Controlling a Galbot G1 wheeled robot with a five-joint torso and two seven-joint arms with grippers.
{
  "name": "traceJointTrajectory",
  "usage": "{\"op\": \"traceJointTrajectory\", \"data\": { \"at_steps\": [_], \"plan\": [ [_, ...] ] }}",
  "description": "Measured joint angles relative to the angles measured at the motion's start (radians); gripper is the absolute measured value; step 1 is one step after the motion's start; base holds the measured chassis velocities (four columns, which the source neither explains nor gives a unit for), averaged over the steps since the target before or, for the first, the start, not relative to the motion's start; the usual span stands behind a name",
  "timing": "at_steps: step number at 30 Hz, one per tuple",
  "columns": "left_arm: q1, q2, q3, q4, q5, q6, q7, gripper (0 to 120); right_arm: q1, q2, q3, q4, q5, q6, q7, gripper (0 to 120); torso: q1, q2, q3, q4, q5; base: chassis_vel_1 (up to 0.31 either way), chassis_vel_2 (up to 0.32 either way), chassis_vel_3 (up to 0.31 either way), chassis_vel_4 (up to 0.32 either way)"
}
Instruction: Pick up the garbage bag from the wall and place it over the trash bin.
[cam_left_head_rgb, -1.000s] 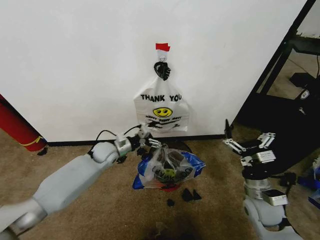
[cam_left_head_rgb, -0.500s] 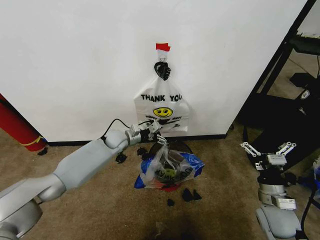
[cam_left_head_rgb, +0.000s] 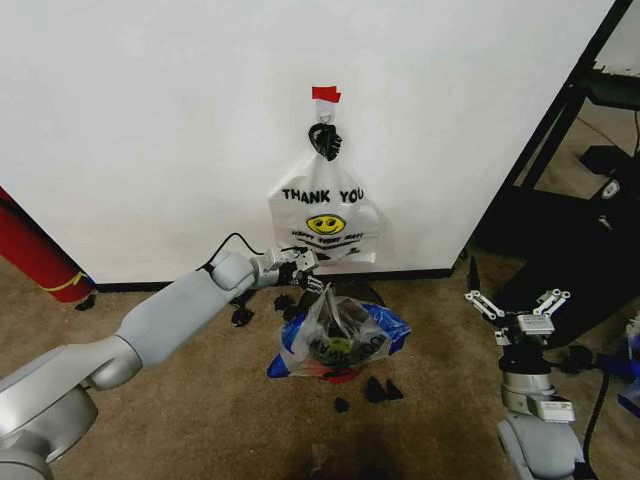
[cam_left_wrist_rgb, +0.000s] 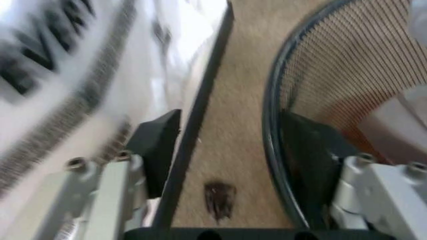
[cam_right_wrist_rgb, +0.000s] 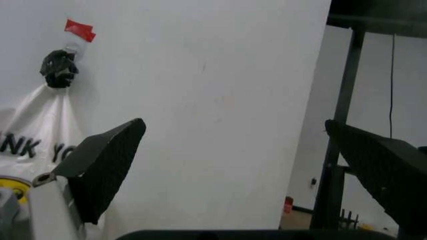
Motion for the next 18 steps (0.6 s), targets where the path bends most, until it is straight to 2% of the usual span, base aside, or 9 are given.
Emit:
{"op": "traceJointTrajectory", "data": {
  "at_steps": [1, 3, 4, 7, 9, 10, 14, 18],
  "plan": [
    [-0.002, -0.002, 0.0, -0.002, 0.011, 0.017, 0.015, 53, -0.001, 0.001, -0.002, 0.0, -0.002, 0.001, -0.001, 100, 0.0, 0.0, 0.0, 0.0, 0.0, 0.0, 0.0, 0.0, 0.0],
    [-0.003, -0.003, 0.0, -0.003, 0.021, 0.027, 0.027, 52, -0.002, 0.002, -0.002, 0.001, -0.002, 0.001, -0.002, 100, 0.0, 0.0, 0.0, 0.0, 0.0, 0.0, 0.0, 0.0, 0.0],
    [-0.005, -0.006, 0.0, -0.003, 0.038, 0.04, 0.041, 45, -0.004, 0.003, -0.003, 0.001, -0.002, 0.002, -0.003, 100, 0.0, 0.0, 0.0, 0.0, 0.0, 0.0, 0.0, 0.0, 0.0],
    [-0.006, -0.025, 0.001, 0.005, 0.086, 0.064, 0.076, 34, -0.008, 0.005, -0.004, 0.003, -0.003, 0.006, -0.005, 100, 0.0, 0.0, 0.0, 0.0, 0.0, 0.0, 0.0, 0.0, 0.0],
    [-0.006, -0.036, 0.002, 0.01, 0.111, 0.066, 0.084, 25, -0.013, 0.008, -0.003, 0.004, -0.003, 0.01, -0.007, 100, 0.0, 0.0, 0.0, 0.0, 0.0, 0.0, 0.0, 0.0, 0.0],
    [-0.006, -0.036, 0.002, 0.01, 0.111, 0.066, 0.084, 25, -0.013, 0.008, -0.003, 0.004, -0.003, 0.01, -0.007, 100, 0.0, 0.0, 0.0, 0.0, 0.0, 0.0, 0.0, 0.0, 0.0],
    [-0.005, -0.044, 0.003, 0.007, 0.12, 0.083, 0.075, 11, -0.022, 0.01, -0.002, 0.004, -0.003, 0.017, -0.009, 100, 0.0, 0.0, 0.0, 0.0, 0.0001, 0.0, 0.0, 0.0, 0.0],
    [0.0, -0.03, 0.0, -0.004, 0.114, 0.109, 0.064, 10, -0.023, 0.011, -0.001, 0.002, -0.004, 0.02, -0.01, 100, 0.0, 0.0, 0.0, -0.0004, -0.0004, 0.0, 0.0, 0.0, 0.0]
  ]
}}
